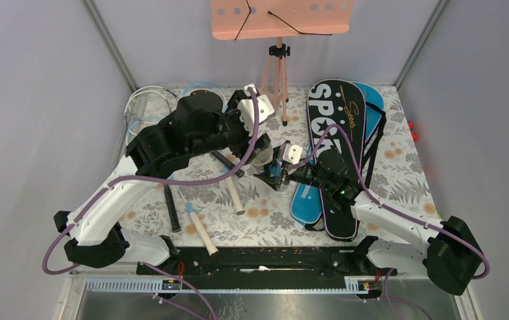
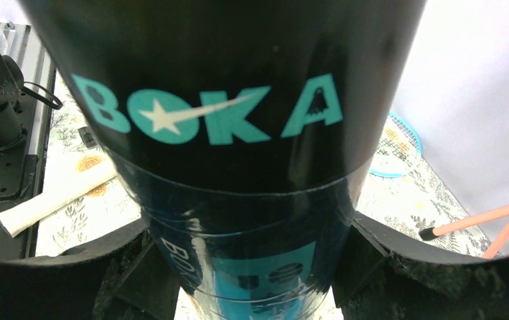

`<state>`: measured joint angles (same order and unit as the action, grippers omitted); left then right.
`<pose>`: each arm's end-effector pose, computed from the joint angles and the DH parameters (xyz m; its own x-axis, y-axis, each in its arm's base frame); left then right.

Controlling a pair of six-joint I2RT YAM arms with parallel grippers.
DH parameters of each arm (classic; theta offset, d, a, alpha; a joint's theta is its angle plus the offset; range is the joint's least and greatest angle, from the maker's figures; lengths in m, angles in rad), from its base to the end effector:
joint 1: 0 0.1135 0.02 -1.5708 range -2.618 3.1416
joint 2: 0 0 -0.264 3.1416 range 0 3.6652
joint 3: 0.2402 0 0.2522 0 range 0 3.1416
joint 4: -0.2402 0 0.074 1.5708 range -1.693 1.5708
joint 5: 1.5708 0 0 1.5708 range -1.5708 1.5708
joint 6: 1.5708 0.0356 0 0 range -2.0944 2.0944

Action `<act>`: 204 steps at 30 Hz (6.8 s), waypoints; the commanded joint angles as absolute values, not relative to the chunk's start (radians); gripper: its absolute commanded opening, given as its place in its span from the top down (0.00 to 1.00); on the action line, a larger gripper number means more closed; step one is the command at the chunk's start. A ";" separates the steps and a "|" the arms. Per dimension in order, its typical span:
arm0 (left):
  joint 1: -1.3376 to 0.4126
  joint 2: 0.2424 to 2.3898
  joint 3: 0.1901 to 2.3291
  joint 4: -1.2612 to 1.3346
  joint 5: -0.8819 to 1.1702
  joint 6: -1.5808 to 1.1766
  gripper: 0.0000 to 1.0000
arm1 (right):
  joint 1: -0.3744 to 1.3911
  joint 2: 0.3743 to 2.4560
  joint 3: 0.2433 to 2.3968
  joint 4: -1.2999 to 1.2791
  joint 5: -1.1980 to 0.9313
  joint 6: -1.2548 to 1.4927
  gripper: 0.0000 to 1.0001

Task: Pack up the badminton gear
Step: Close the lid on the shuttle tube, then place the shuttle tube at the center of the board, then pick up the racket bag from the center of the board.

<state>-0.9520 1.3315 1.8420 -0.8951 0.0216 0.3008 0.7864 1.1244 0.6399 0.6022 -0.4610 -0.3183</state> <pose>0.1406 -0.1987 0.5009 0.0369 0.4589 -0.8877 0.8534 0.4477 0.2669 0.1696 0.1923 0.3031 0.3748 -0.0212 -0.9269 -0.8725 0.3299 -0.3604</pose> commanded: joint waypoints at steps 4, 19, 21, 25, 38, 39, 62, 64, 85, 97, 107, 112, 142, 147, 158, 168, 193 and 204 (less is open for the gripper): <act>-0.952 1.367 1.849 -0.858 -0.043 0.202 0.22 | 0.793 1.101 0.651 0.644 -0.513 -0.314 0.58; -0.955 1.454 1.785 -0.951 -0.140 0.350 0.23 | 0.793 1.063 0.640 0.618 -0.509 -0.336 0.58; -0.957 1.456 1.772 -0.960 -0.151 0.370 0.23 | 0.793 1.058 0.641 0.608 -0.510 -0.342 0.58; -0.971 1.469 1.752 -0.965 -0.198 0.402 0.23 | 0.793 1.047 0.638 0.603 -0.513 -0.345 0.58; -1.003 1.432 1.810 -0.936 -0.164 0.358 0.22 | 0.793 1.044 0.637 0.619 -0.481 -0.328 0.59; -1.003 1.422 1.817 -0.915 -0.173 0.344 0.21 | 0.793 1.044 0.637 0.629 -0.461 -0.315 0.59; -1.003 0.779 1.181 -0.100 -0.669 0.086 0.01 | 0.791 1.021 0.848 0.310 0.078 0.181 0.57; -1.004 0.756 1.107 -0.063 -0.730 0.065 0.01 | 0.772 1.051 0.909 0.197 0.125 0.242 0.57; -0.459 1.070 0.867 -0.165 -0.448 -0.529 0.01 | 0.403 1.888 1.397 -0.031 -0.375 0.592 0.52; -0.391 1.023 0.704 -0.075 -0.424 -0.578 0.01 | 0.397 1.986 1.574 -0.188 -0.098 0.544 0.01; -0.390 0.977 0.654 -0.051 -0.353 -0.565 0.01 | 0.263 1.670 1.258 -0.156 -0.095 0.490 0.00; -0.389 0.964 0.621 -0.016 -0.315 -0.558 0.01 | 0.037 1.552 1.009 -0.113 -0.118 0.567 0.00; -0.389 1.008 0.614 0.024 -0.214 -0.523 0.01 | -0.262 1.469 0.641 0.188 -0.371 0.723 1.00; -0.390 1.006 0.616 0.025 -0.198 -0.524 0.01 | -0.251 1.310 0.657 0.023 -0.278 0.652 1.00; -0.389 0.951 0.573 0.071 -0.149 -0.535 0.01 | 0.072 1.088 0.811 -0.215 -0.128 0.351 1.00; -0.389 0.907 0.544 0.108 -0.072 -0.585 0.01 | 0.530 1.020 0.929 -0.389 0.193 0.070 1.00; -0.558 1.324 0.762 0.493 0.303 -0.772 0.02 | 0.940 0.994 0.765 -0.205 0.068 0.143 1.00; -0.628 1.407 0.841 0.467 0.299 -0.745 0.05 | 0.954 0.993 0.733 -0.177 0.026 0.162 1.00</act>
